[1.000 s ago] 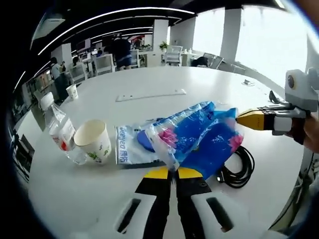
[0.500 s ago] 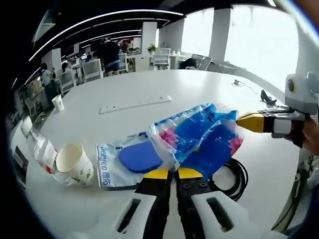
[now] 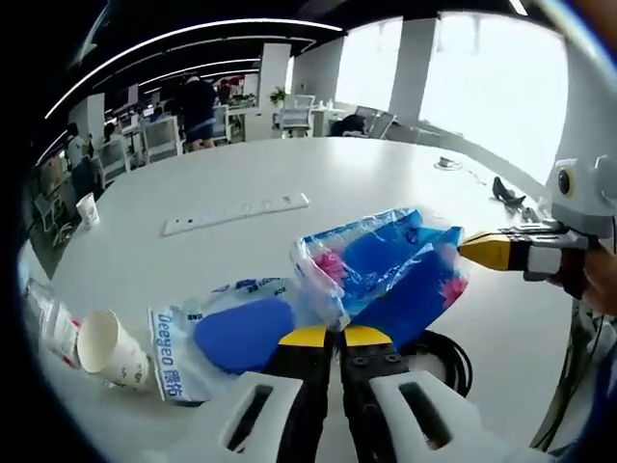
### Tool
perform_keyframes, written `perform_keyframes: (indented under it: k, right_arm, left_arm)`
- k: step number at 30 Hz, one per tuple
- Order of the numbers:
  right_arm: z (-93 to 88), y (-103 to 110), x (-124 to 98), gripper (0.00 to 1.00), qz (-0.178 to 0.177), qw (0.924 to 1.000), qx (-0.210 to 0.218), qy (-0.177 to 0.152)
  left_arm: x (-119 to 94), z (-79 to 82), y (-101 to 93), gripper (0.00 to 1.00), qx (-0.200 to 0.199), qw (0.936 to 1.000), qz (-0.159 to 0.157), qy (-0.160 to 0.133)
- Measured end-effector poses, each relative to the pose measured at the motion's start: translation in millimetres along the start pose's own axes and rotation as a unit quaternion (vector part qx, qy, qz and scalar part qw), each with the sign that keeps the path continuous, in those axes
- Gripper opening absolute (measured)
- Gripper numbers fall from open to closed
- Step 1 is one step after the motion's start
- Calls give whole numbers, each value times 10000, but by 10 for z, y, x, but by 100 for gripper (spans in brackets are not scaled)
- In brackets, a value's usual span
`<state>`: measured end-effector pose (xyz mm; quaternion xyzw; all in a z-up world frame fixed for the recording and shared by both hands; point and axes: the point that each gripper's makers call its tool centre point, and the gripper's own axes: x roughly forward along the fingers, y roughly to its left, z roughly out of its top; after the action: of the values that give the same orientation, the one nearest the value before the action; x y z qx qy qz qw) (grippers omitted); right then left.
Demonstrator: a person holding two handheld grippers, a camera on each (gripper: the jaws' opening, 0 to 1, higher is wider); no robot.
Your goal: Arrange the tabletop items into an orderly group along one side of the table until the central work area is clear of visible clutter.
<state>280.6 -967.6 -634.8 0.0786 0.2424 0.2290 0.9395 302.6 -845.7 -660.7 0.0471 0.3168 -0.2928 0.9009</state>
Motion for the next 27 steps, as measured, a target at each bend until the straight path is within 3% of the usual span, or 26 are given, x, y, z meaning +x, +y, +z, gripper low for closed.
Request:
perform_keyframes:
  k: [3,11,27]
  right_arm:
    - [28,-129,-22,0,-115,9997,195,-68]
    - [-43,-279,43,0,-218,9995,230,40]
    - [-251,-638,109,0,-406,9977,473,266]
  left_arm:
    - [95,47,-37,2,-35,10000,-40,12]
    - [278,41,-77,2,-156,9997,-62,175]
    - [616,-79,-242,2,-255,9983,-166,495]
